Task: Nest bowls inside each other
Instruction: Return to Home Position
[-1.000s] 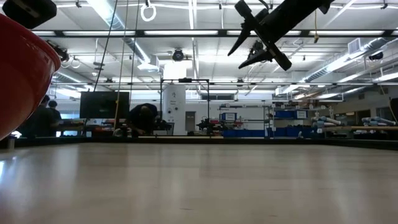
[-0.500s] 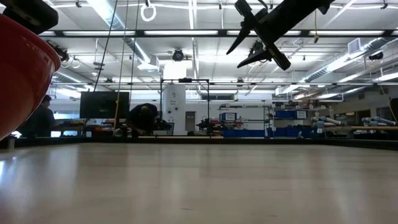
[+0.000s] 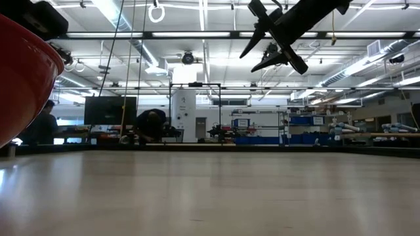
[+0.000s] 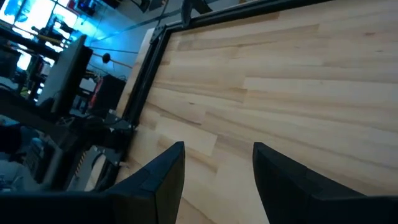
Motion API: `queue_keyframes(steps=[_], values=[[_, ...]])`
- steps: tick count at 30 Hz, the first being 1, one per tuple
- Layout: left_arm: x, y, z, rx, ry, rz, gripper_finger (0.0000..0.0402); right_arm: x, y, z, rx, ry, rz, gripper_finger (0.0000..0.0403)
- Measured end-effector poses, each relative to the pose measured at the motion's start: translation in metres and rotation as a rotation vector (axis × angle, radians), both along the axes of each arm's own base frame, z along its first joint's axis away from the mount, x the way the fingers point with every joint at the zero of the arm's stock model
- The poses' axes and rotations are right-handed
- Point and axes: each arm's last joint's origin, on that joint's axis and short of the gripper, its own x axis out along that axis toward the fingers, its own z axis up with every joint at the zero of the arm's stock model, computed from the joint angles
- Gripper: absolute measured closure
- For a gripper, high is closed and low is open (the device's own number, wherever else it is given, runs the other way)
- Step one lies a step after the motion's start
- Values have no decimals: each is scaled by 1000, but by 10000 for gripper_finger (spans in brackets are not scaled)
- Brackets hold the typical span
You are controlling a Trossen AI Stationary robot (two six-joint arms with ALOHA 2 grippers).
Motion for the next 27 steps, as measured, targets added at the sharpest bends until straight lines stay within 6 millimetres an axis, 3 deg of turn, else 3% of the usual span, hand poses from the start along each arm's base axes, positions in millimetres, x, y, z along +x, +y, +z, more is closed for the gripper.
queue_keyframes(steps=[7, 15, 18, 22, 27], values=[[6, 31, 6, 29, -40, 65, 233, -2, 0, -3, -2, 45, -9, 211], [12, 89, 31, 137, -319, 256, 245, 3, 4, 5, -104, -10, 97, 217], [18, 112, 47, 239, -516, 435, 246, 13, 7, 22, -151, -152, 242, 229], [26, 129, 73, 203, -785, 644, 246, 27, 13, 53, -283, -270, 380, 256], [43, 146, 91, 80, -1005, 609, 246, 41, 15, 80, -632, -218, 521, 303]])
